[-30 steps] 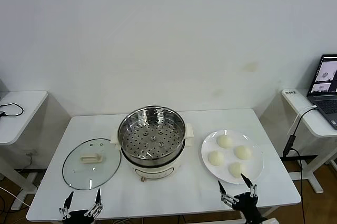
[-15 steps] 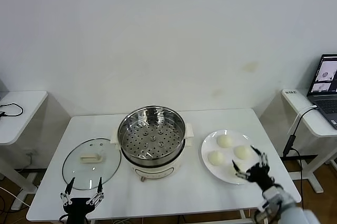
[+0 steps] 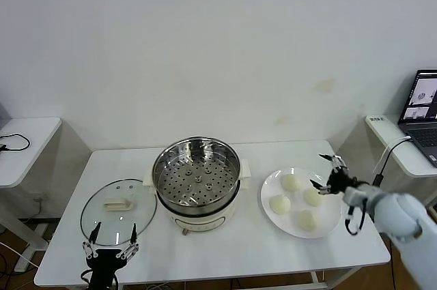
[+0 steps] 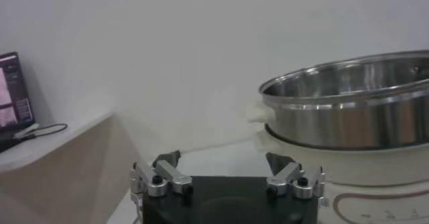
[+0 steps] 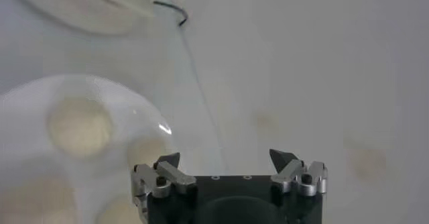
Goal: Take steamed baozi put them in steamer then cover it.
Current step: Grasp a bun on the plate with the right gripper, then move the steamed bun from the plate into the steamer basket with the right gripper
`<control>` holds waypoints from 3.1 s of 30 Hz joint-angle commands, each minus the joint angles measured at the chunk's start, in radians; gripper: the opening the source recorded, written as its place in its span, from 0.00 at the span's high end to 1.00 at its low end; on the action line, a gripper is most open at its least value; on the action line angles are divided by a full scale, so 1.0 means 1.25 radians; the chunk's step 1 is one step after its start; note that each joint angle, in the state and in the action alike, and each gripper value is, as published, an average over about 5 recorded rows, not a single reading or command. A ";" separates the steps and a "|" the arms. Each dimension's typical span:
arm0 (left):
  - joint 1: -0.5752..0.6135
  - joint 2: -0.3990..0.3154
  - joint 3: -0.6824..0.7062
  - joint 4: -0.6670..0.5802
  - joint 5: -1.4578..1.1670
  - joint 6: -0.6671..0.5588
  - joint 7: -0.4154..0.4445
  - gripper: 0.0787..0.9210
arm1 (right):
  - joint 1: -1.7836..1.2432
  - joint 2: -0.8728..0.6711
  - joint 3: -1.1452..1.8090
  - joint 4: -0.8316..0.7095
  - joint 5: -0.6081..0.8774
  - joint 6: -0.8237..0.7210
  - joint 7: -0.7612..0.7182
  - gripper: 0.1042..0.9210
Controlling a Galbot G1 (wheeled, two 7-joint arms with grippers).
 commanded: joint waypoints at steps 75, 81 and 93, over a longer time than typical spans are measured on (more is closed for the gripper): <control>-0.043 0.008 -0.016 -0.006 0.017 -0.003 0.008 0.12 | 0.723 0.294 -0.747 -0.636 -0.027 0.008 -0.406 0.47; -0.047 0.010 -0.011 -0.008 0.016 -0.002 0.009 0.12 | 0.833 0.224 -0.815 -0.531 0.064 -0.010 -0.419 0.46; -0.053 0.020 -0.006 -0.010 0.003 0.004 0.010 0.12 | 1.148 0.186 -1.024 -0.327 0.320 -0.058 -0.437 0.46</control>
